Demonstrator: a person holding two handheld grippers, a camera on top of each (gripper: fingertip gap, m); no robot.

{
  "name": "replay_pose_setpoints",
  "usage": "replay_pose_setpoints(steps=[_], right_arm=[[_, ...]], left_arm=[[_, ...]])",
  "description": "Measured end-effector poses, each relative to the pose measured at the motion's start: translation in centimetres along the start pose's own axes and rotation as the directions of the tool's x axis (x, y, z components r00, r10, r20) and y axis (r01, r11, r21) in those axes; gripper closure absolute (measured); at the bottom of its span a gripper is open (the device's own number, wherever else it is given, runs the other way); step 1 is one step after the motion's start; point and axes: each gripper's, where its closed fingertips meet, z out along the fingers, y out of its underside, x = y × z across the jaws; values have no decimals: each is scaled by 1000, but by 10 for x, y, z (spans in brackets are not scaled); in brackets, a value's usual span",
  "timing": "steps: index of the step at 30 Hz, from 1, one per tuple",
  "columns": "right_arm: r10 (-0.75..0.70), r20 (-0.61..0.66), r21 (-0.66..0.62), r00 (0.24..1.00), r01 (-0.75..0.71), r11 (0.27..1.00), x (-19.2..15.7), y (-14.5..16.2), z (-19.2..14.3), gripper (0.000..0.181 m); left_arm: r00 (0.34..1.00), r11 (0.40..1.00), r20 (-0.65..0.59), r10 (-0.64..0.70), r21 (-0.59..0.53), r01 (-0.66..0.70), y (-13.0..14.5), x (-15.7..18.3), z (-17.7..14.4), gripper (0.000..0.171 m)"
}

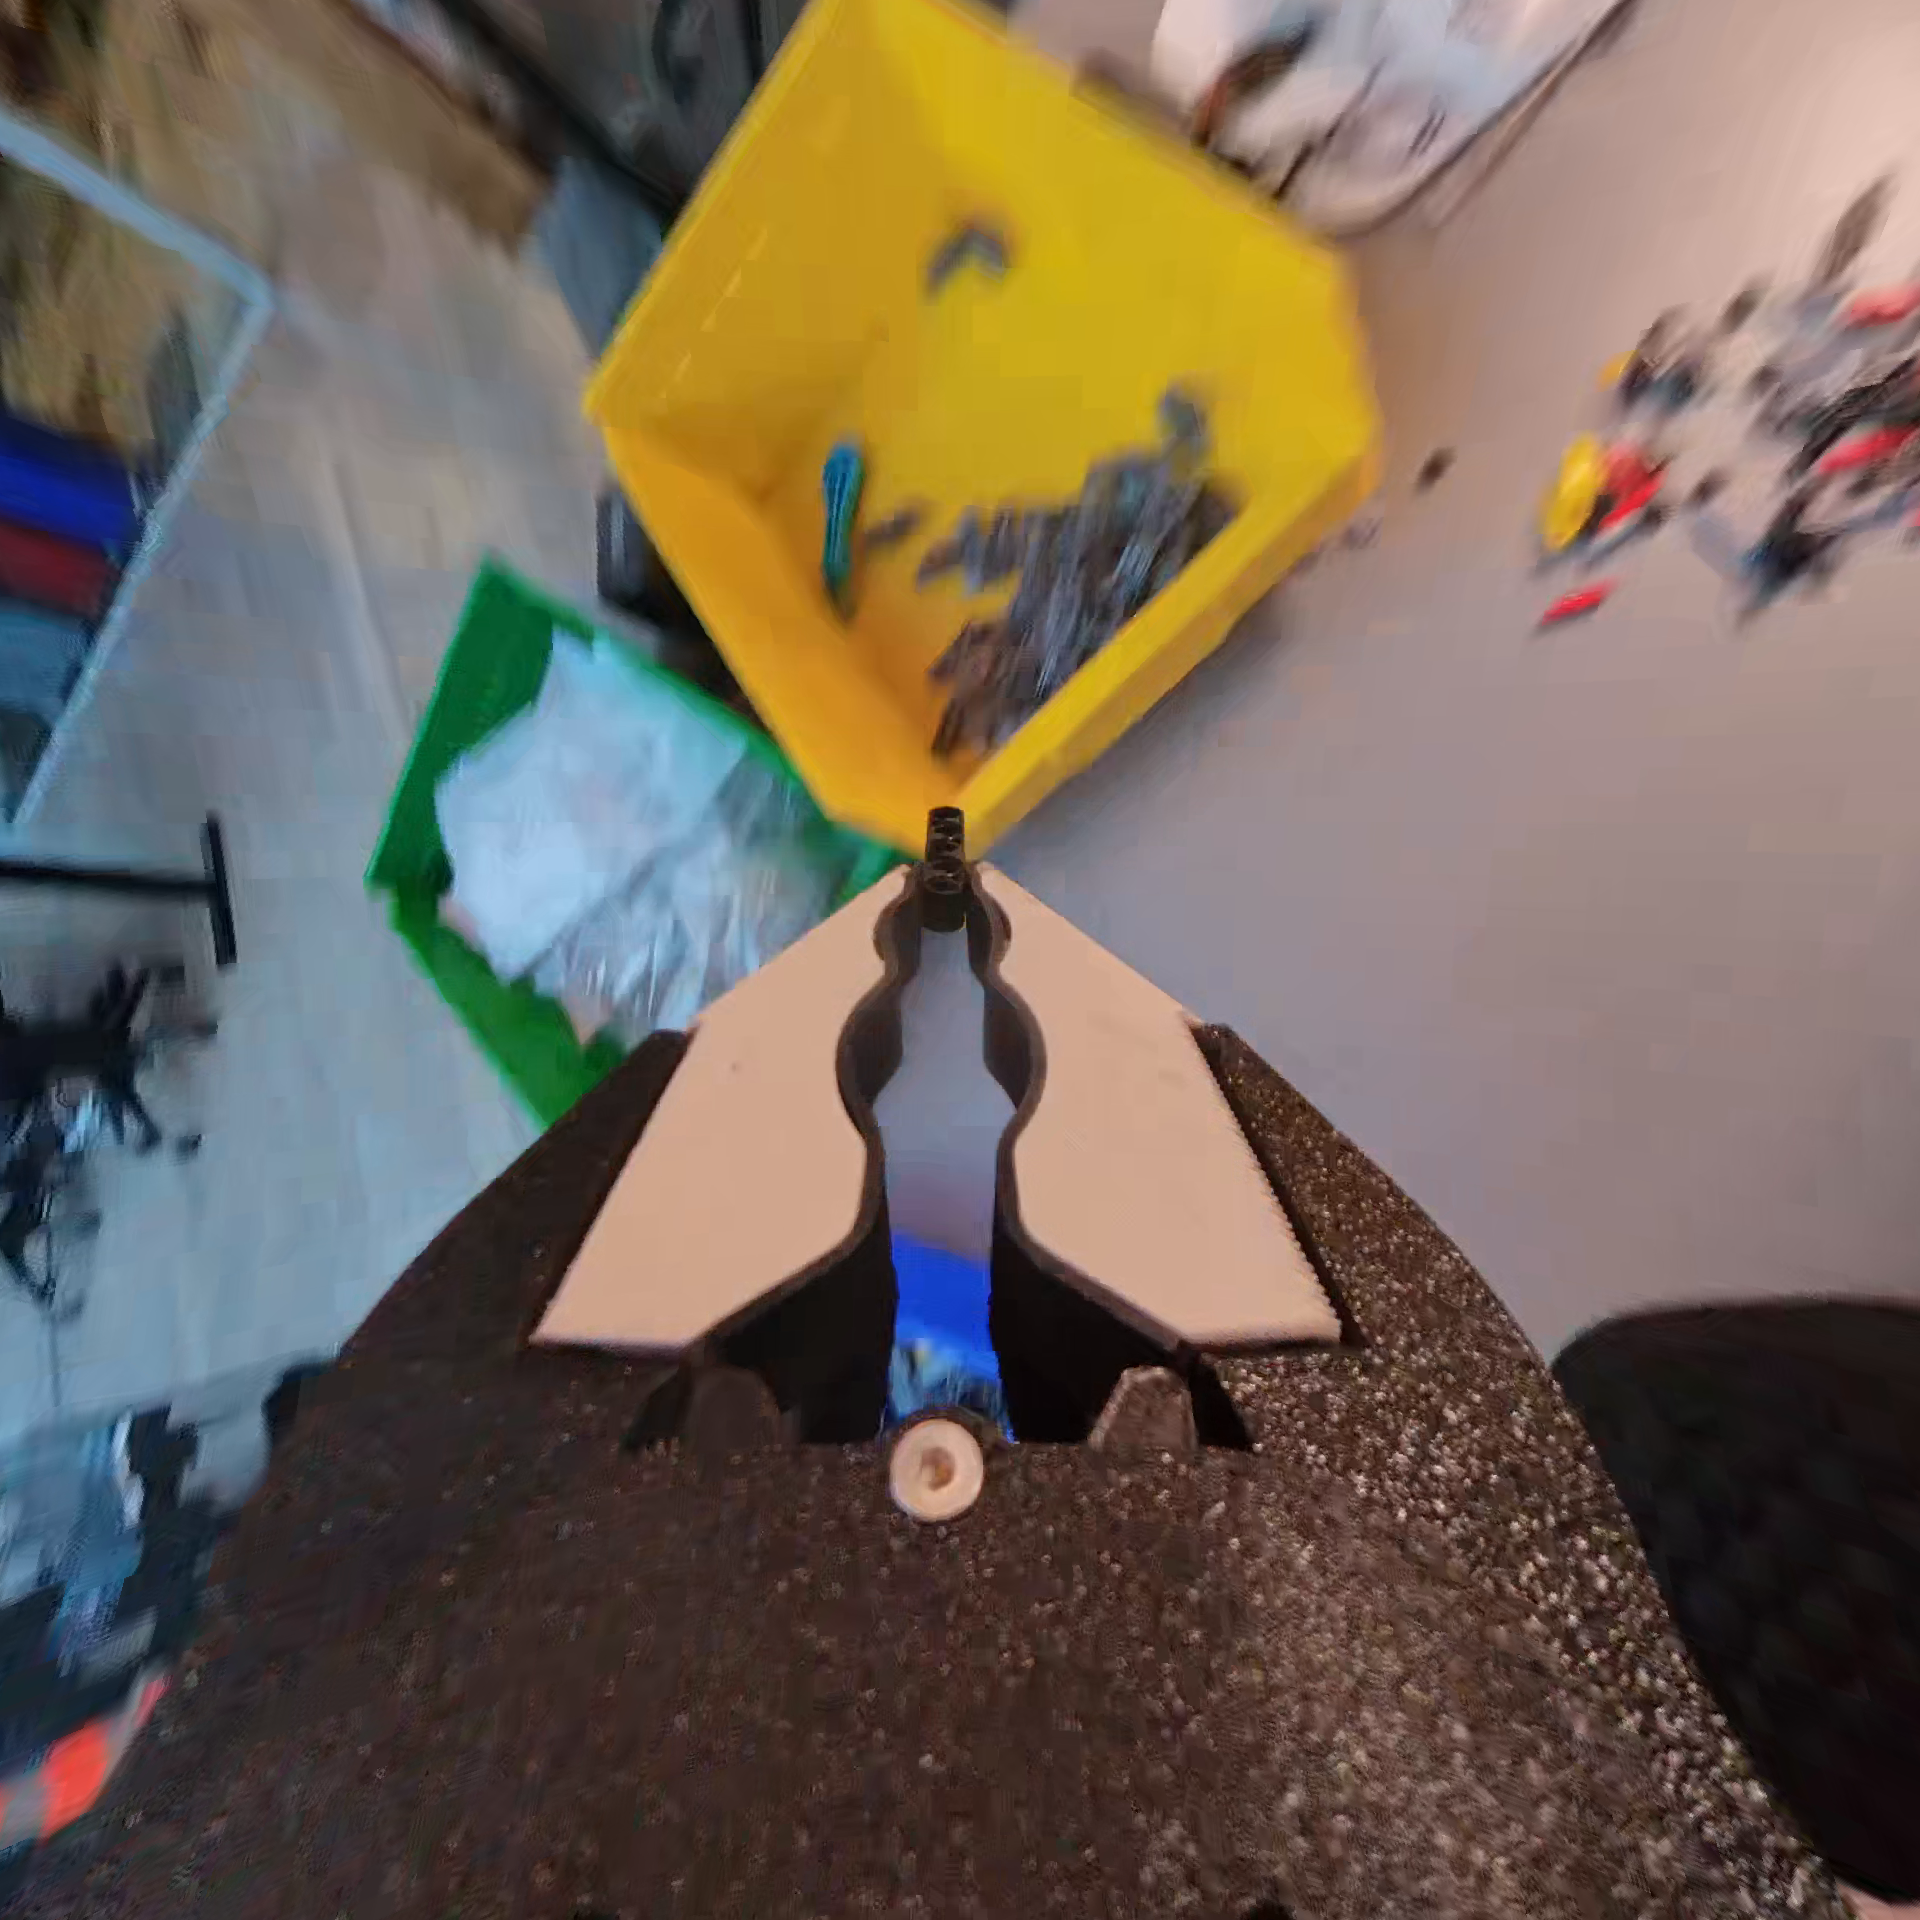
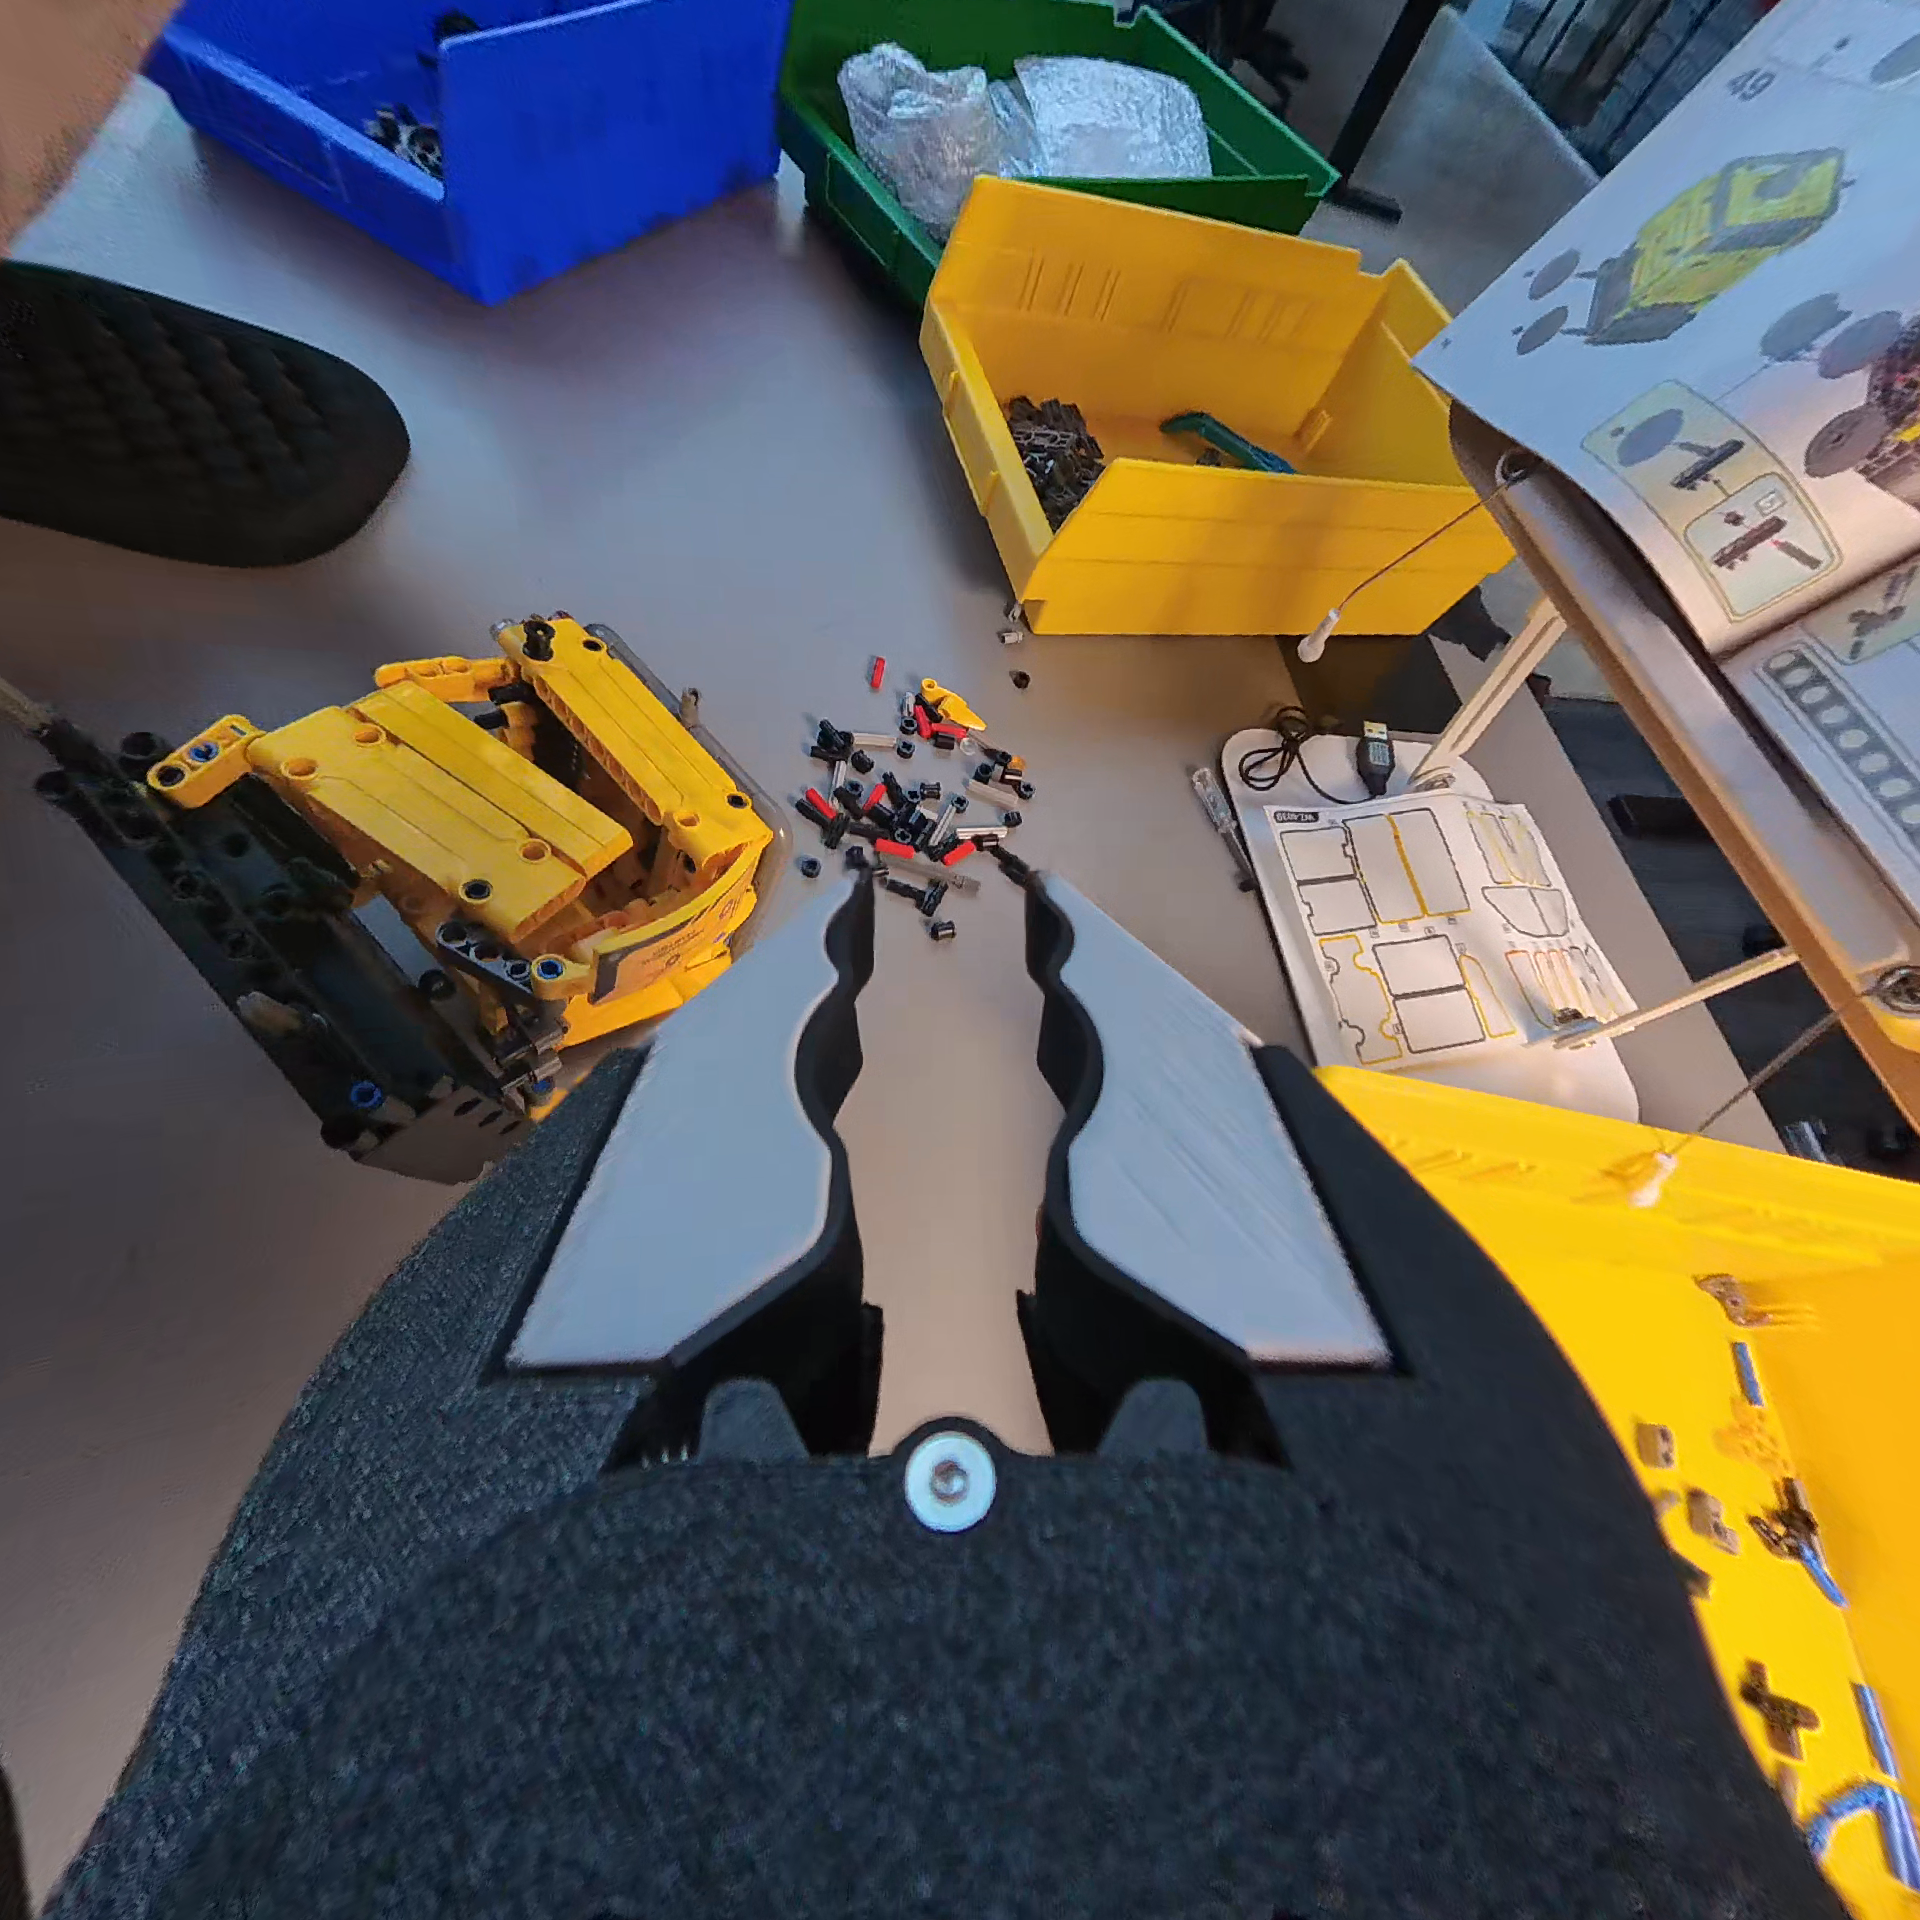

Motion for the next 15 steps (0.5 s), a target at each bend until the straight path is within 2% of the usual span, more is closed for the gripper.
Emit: replay_pose_setpoints(steps=[2,4,6,8,10,12,15], right_arm=[[16,46,-31,999,-14,999,-6,6,-1,154],[41,132,-65,990,-32,997,-21,12,-4,154],[77,248,-104,966,-52,993,-44,17,-9,153],[106,328,-142,939,-62,988,-62,20,-14,153],[109,375,-156,921,-53,986,-75,18,-18,153],[94,420,-141,903,-38,989,-87,11,-21,153],[65,456,-119,888,-12,993,-99,2,-25,152]], left_arm=[[999,961,23,-39,-274,44,75,-22,2,164],[996,881,3,-94,-466,84,143,-31,0,165],[987,801,5,-161,-584,133,200,-34,-2,165],[977,756,55,-204,-625,193,238,-41,-2,164],[966,751,96,-239,-613,246,256,-45,1,153],[964,774,140,-225,-576,265,256,-51,2,146],[963,873,178,-202,-412,259,215,-58,5,145]])
